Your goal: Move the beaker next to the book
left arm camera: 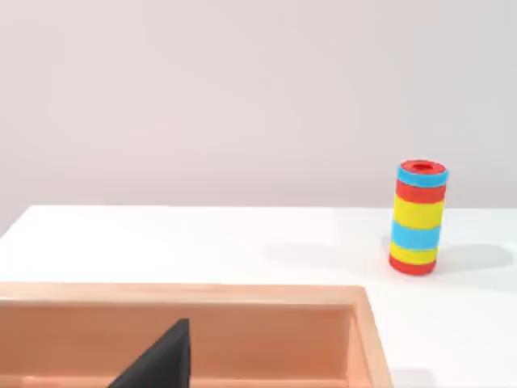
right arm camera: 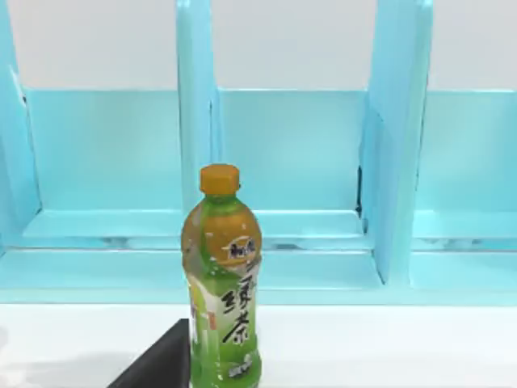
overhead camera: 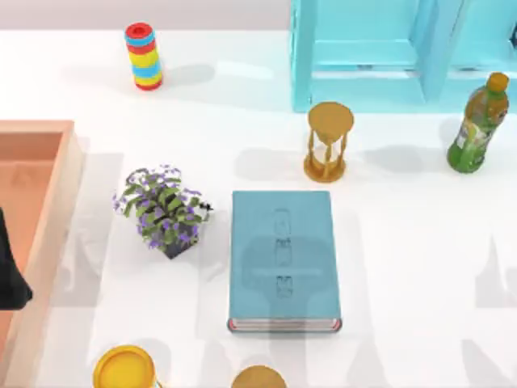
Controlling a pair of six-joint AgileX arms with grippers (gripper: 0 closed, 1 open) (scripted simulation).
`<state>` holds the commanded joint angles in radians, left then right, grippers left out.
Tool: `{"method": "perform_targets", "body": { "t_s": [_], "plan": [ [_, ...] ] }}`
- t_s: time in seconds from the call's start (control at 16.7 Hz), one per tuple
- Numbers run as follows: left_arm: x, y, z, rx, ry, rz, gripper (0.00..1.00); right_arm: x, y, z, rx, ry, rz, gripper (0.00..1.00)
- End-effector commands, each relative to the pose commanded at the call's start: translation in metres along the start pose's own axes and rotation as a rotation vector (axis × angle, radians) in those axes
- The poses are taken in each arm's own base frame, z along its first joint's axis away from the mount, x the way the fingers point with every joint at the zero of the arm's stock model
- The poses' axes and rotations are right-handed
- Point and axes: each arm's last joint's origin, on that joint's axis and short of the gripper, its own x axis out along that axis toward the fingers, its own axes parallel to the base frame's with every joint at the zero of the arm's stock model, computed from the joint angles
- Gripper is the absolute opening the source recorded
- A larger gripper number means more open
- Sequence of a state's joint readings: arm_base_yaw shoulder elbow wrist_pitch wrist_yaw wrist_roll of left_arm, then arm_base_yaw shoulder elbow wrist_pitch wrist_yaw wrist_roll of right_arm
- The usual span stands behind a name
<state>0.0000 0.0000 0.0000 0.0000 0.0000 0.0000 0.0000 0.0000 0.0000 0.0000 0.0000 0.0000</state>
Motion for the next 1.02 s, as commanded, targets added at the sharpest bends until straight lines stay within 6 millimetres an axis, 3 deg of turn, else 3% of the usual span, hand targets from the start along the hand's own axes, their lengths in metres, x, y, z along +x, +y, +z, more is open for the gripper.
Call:
{"method": "perform_targets", "body": {
  "t_s": [0.3, 0.6, 0.78, 1.02],
  "plan": [
    [0.0, 0.0, 0.0, 0.0, 0.0, 0.0, 1.0, 0.001, 0.0, 0.007, -0.063, 0.068, 0.0, 1.0],
    [0.0, 0.0, 0.0, 0.0, 0.0, 0.0, 1.0, 0.007, -0.001, 0.029, -0.367, 0.381, 0.066, 1.0],
    [0.0, 0.0, 0.0, 0.0, 0.0, 0.0, 1.0, 0.015, -0.001, 0.041, -0.622, 0.641, 0.208, 1.0],
    [0.0, 0.0, 0.0, 0.0, 0.0, 0.0, 1.0, 0.03, -0.003, 0.055, -0.919, 0.954, 0.531, 1.0]
  ]
}}
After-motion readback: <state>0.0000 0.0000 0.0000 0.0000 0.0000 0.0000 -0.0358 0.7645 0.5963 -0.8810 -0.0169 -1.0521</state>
